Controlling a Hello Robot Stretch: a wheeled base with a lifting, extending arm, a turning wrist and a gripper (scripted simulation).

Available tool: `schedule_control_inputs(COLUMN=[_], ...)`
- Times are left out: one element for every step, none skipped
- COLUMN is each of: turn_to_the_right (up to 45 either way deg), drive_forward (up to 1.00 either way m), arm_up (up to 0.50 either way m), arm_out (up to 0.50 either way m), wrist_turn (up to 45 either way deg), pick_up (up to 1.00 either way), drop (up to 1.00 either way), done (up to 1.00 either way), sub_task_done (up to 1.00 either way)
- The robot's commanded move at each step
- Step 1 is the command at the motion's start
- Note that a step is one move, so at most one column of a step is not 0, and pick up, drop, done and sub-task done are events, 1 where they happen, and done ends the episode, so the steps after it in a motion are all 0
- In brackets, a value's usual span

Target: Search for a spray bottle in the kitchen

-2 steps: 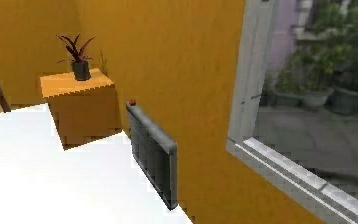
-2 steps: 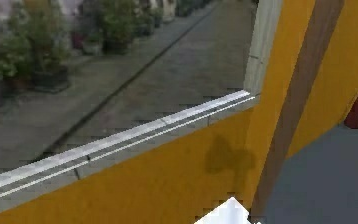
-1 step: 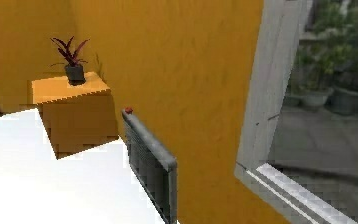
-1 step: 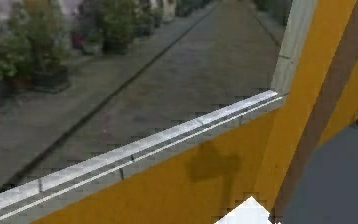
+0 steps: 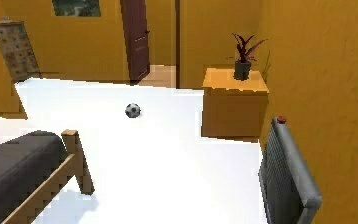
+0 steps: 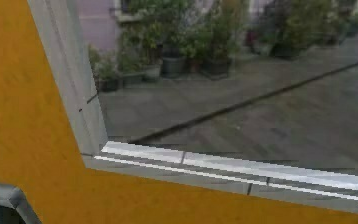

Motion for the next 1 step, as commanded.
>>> schedule_control_inputs(turn_to_the_right=[-12.0], drive_forward=[0.00], arm_up=[0.00], arm_out=[0.00], wrist_turn=[0.0], pick_up=[0.00], drop=[0.00], done=[0.00], sub_task_done=[0.00])
